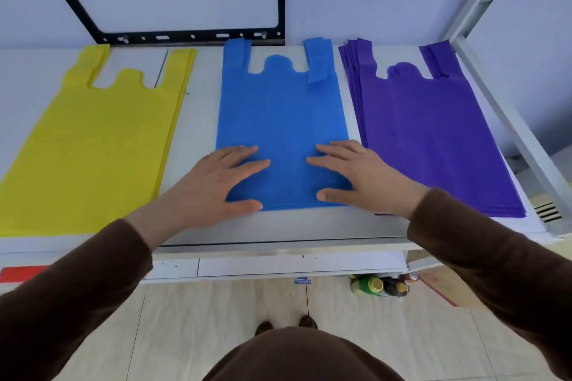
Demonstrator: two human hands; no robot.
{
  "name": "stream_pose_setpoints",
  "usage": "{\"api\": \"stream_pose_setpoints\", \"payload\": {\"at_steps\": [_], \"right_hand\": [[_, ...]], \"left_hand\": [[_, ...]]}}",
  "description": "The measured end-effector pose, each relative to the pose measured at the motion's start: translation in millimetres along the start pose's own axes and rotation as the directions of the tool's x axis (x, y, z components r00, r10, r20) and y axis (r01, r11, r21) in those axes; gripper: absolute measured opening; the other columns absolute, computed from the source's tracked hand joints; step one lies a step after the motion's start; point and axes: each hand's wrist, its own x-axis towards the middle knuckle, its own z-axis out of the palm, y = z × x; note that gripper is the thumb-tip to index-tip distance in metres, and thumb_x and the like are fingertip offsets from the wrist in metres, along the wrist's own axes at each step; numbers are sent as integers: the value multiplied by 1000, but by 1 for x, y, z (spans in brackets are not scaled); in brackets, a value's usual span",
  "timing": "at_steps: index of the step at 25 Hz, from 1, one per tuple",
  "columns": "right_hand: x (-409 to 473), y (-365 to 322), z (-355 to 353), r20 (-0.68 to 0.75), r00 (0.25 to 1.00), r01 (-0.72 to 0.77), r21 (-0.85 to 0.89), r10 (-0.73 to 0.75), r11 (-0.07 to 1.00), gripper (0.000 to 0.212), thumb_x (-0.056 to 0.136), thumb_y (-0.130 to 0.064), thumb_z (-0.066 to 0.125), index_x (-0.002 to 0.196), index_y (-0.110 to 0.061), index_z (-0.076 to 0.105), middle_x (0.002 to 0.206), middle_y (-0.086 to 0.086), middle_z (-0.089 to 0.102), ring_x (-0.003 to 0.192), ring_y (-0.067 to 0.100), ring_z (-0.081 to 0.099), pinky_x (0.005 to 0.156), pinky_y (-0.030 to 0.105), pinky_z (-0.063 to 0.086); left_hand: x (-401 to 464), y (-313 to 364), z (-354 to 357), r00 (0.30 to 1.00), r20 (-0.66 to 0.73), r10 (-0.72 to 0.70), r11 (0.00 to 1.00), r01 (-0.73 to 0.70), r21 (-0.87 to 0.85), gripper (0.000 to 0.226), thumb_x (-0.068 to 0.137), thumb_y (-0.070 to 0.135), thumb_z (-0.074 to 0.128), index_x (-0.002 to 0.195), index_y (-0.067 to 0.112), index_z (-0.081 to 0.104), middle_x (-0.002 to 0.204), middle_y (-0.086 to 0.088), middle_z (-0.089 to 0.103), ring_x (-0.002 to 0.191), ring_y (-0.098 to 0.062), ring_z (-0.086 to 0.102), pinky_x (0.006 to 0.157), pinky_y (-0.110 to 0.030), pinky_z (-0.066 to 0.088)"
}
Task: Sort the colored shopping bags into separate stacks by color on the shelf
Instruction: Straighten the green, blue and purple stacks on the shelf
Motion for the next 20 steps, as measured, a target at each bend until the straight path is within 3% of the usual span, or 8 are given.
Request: {"api": "stream_pose_setpoints", "payload": {"at_steps": [4,11,20], "right_hand": [[-26,-4,9,-3,1000,-30,-42,30,999,77,83,-72,40,150,-37,29,161,-4,20,148,16,13,119,34,21],[-32,-5,17,-98,994,-52,-37,49,998,71,84,-71,37,146,-37,38,158,-5,30,146,16,23,114,40,36],[-35,-3,21,-99,995,-30,-32,27,999,70,87,-68,36,149,-34,34,159,-3,26,148,17,19,117,38,31]], "left_hand": [[-18,-4,16,996,-51,-75,997,74,-28,81,80,81,29,151,42,26,163,5,14,150,-14,6,119,-27,6],[-21,2,19,994,-100,-35,998,40,46,77,82,78,17,147,42,35,159,1,29,146,-19,24,114,-25,13],[-24,-4,19,996,-80,-25,999,28,40,70,84,76,14,148,50,27,160,10,24,146,-12,20,117,-32,28]]}}
